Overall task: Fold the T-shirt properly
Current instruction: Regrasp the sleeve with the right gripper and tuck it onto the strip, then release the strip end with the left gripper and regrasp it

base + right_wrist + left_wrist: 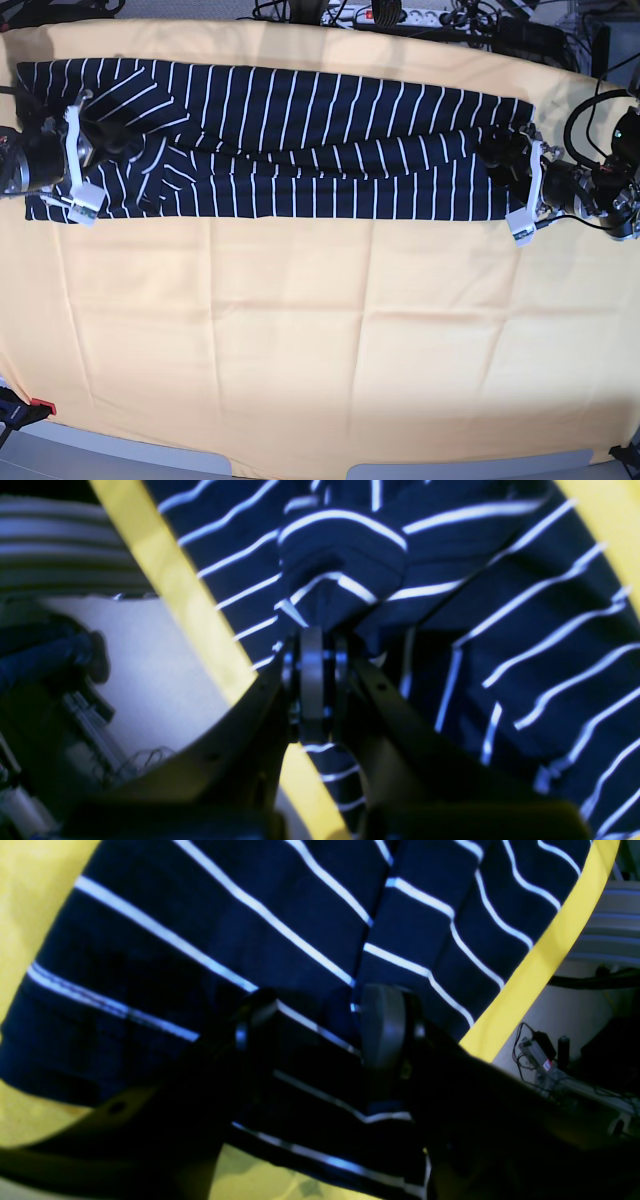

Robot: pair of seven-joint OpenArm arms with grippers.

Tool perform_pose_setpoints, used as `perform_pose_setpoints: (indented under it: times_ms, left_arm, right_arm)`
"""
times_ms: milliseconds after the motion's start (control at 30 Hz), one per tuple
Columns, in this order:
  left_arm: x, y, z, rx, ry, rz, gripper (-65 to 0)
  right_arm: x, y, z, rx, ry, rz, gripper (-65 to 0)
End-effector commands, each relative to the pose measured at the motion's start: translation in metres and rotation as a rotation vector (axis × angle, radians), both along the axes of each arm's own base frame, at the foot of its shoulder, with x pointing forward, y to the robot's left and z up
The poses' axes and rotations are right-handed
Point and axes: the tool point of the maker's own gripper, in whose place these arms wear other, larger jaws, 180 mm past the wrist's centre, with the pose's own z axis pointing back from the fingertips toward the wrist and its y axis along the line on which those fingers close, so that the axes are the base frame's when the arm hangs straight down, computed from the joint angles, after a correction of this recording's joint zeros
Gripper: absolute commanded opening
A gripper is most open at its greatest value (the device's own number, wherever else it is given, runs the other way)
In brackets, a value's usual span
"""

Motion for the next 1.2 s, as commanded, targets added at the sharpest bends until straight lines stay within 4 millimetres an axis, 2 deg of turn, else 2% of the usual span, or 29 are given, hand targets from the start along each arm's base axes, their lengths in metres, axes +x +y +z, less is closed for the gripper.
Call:
perform_pose_setpoints:
  times_ms: [0, 200, 367, 533, 733, 867, 900, 1000, 1033, 1167]
  left_arm:
    - [0.003, 0.012, 0.004, 0.047, -0.015, -0.010, -35.3]
    - [0.003, 0.012, 0.004, 0.048, -0.015, -0.010, -35.3]
    - [0.003, 0.012, 0.004, 0.047, -0.016, -0.010, -35.3]
    - [0.003, 0.013, 0.003, 0.051, -0.014, -0.011, -35.3]
    - [0.003, 0.012, 0.004, 0.050, -0.014, -0.011, -35.3]
    - [0.004, 0.013, 0.004, 0.054, -0.015, -0.012, -35.3]
    - [0.005, 0.015, 0.005, 0.061, -0.018, -0.012, -35.3]
    - [0.017, 0.023, 0.017, 0.067, -0.061, 0.016, -35.3]
    - [0.024, 0.027, 0.023, 0.065, -0.087, 0.034, -35.3]
    - [0.058, 0.043, 0.064, 0.024, -0.227, 0.133, -35.3]
  right_arm:
    - [0.002, -0.004, 0.009, -0.011, -0.020, 0.014, -65.0]
    - [-0.016, -0.010, -0.001, -0.032, 0.042, 0.019, -65.0]
    - [-0.020, -0.013, -0.003, -0.046, 0.054, 0.020, -65.0]
    - [-0.025, -0.027, -0.014, -0.133, 0.060, 0.022, -65.0]
    - [-0.044, -0.027, -0.026, -0.135, 0.116, 0.025, -65.0]
    - [-0.044, -0.036, -0.030, -0.188, 0.108, 0.028, -65.0]
    - [-0.043, -0.036, -0.029, -0.187, 0.107, 0.028, -61.9]
    - [-0.042, -0.035, -0.028, -0.183, 0.104, 0.027, -42.5]
    - [-0.041, -0.036, -0.027, -0.184, 0.099, 0.024, -38.1]
    - [-0.025, -0.045, -0.014, -0.187, 0.042, -0.017, -36.4]
